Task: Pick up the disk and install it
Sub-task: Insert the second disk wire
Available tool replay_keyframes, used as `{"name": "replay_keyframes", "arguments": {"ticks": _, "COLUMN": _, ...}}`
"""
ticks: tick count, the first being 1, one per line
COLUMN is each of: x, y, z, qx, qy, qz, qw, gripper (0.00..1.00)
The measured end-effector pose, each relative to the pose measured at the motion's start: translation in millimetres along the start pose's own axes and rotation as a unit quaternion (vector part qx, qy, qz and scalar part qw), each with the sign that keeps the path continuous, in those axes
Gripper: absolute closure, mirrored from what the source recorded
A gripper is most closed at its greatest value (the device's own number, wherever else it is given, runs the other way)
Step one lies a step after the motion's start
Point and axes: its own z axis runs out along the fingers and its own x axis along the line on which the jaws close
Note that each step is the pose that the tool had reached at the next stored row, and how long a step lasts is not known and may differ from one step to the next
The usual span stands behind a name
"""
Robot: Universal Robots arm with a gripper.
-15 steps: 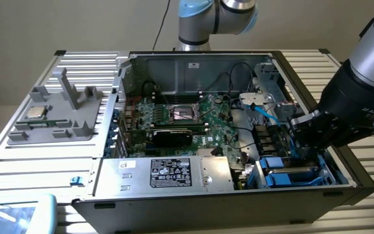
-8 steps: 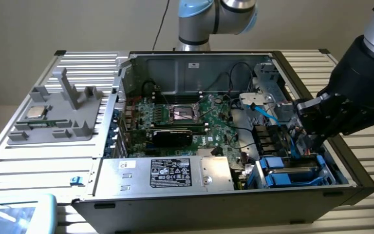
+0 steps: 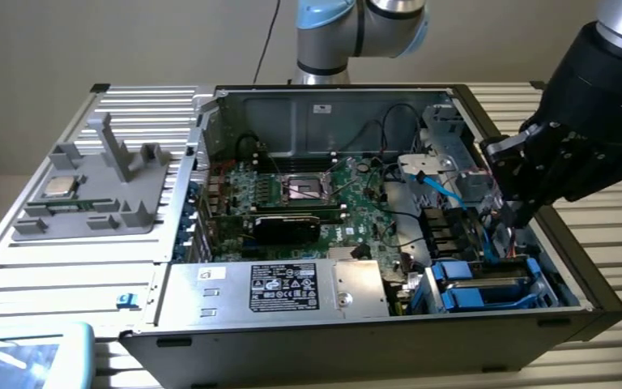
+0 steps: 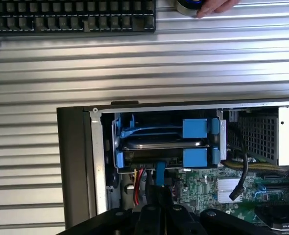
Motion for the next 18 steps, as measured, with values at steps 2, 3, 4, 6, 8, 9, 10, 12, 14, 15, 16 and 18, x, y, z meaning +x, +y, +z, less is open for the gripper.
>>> {"name": "replay_keyframes", "arguments": {"ticks": 2, "x": -1.9, "y": -4.4, "z": -2.1, "qx": -0.0028, "qy": 0.0002, "qz": 0.000, "qw": 1.0000, "gripper": 0.89}}
{"name": "replay_keyframes", "arguments": {"ticks": 3, "x": -3.0, "y": -6.9, "z": -3.0, "qx": -0.0040, "qy": 0.0003, "qz": 0.000, "qw": 1.0000, "gripper": 0.89}}
{"name": "replay_keyframes", "arguments": {"ticks": 4, "x": -4.3, "y": -9.3, "z": -3.7, "qx": -0.0049, "qy": 0.0003, "qz": 0.000, "qw": 1.0000, "gripper": 0.89}}
{"name": "replay_keyframes", "arguments": {"ticks": 6, "x": -7.6, "y": -14.0, "z": -4.1, "qx": -0.0057, "qy": 0.0004, "qz": 0.000, "qw": 1.0000, "gripper": 0.89}}
{"name": "replay_keyframes", "arguments": {"ticks": 8, "x": -11.7, "y": -18.7, "z": -3.9, "qx": -0.0059, "qy": 0.0004, "qz": 0.000, "qw": 1.0000, "gripper": 0.89}}
{"name": "replay_keyframes", "arguments": {"ticks": 9, "x": -13.7, "y": -21.0, "z": -3.9, "qx": -0.0061, "qy": 0.0004, "qz": 0.000, "qw": 1.0000, "gripper": 0.89}}
{"name": "replay_keyframes", "arguments": {"ticks": 10, "x": -15.8, "y": -23.0, "z": -3.8, "qx": -0.0062, "qy": 0.0004, "qz": 0.000, "qw": 1.0000, "gripper": 0.89}}
{"name": "replay_keyframes", "arguments": {"ticks": 12, "x": -18.3, "y": -24.0, "z": -3.7, "qx": -0.0062, "qy": 0.0003, "qz": -0.001, "qw": 1.0000, "gripper": 0.89}}
{"name": "replay_keyframes", "arguments": {"ticks": 14, "x": -18.3, "y": -24.1, "z": -3.7, "qx": -0.0062, "qy": 0.0004, "qz": -0.001, "qw": 1.0000, "gripper": 0.89}}
{"name": "replay_keyframes", "arguments": {"ticks": 15, "x": -18.3, "y": -24.1, "z": -3.7, "qx": -0.0062, "qy": 0.0004, "qz": -0.001, "qw": 1.0000, "gripper": 0.89}}
{"name": "replay_keyframes", "arguments": {"ticks": 16, "x": -18.4, "y": -24.1, "z": -3.7, "qx": -0.0062, "qy": 0.0004, "qz": -0.001, "qw": 1.0000, "gripper": 0.89}}
{"name": "replay_keyframes", "arguments": {"ticks": 18, "x": -18.4, "y": -24.1, "z": -3.7, "qx": -0.0062, "qy": 0.0004, "qz": -0.001, "qw": 1.0000, "gripper": 0.89}}
